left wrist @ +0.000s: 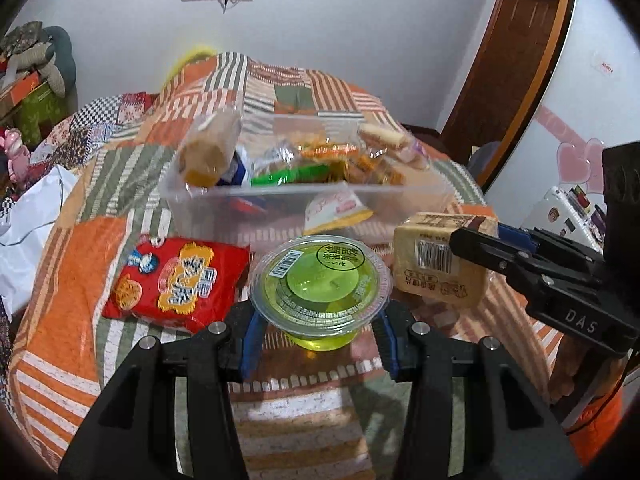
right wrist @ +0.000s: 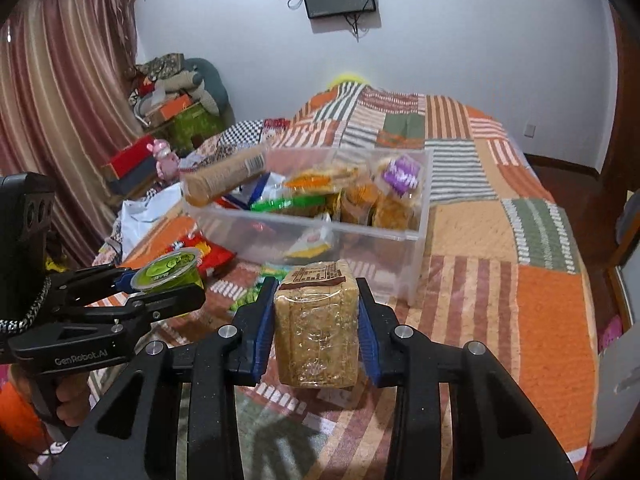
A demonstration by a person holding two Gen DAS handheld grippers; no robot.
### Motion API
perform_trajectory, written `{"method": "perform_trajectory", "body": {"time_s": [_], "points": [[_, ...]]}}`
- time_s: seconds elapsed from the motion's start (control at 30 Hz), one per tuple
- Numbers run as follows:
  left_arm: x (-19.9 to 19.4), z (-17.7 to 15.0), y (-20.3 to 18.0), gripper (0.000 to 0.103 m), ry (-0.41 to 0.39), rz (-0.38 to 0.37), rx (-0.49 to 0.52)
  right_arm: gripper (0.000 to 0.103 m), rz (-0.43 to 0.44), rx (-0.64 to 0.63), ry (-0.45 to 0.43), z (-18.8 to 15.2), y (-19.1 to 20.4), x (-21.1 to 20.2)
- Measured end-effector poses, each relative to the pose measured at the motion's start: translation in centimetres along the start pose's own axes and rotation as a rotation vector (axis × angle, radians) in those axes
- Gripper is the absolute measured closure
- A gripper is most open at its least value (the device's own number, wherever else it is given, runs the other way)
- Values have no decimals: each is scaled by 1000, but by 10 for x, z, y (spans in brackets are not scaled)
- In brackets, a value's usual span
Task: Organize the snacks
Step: 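Carry the jelly cup over the box with the left tool while the right carries the loaf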
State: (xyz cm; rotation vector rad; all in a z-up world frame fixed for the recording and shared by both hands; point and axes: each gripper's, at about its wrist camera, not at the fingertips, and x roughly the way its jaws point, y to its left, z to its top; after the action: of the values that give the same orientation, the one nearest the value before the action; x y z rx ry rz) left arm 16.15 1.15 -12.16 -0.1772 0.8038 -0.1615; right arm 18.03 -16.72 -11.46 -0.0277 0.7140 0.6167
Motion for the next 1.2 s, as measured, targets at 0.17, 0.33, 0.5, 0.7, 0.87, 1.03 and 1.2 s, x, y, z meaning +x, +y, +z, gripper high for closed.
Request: {"method": "perform_trajectory", "body": {"time_s": [0.17,0.33,0.5,0.7,0.87,1.03,1.2], "points": [[-4,12,-1,56,-31,-9,-10,69,2,-1,-42,12,1,-5],[-4,25,-3,56,-53,-12,-10,69,-1,4,-84,24,1,-6],[0,38,-4,56,-70,-8,-13,69,-3,11,-109,34,0,-1],[7,55,2,56,-87,3,-38,69,-5,18,-138,48,-2,4],[14,64,2,56,-92,20,-34,69,1,13,-149,57,-1,7],[20,73,4,56,-94,14,-50,69,25,27,-169,64,-3,6],[32,78,2,56,-81,27,-40,69,9,21,-151,67,-6,22]]}}
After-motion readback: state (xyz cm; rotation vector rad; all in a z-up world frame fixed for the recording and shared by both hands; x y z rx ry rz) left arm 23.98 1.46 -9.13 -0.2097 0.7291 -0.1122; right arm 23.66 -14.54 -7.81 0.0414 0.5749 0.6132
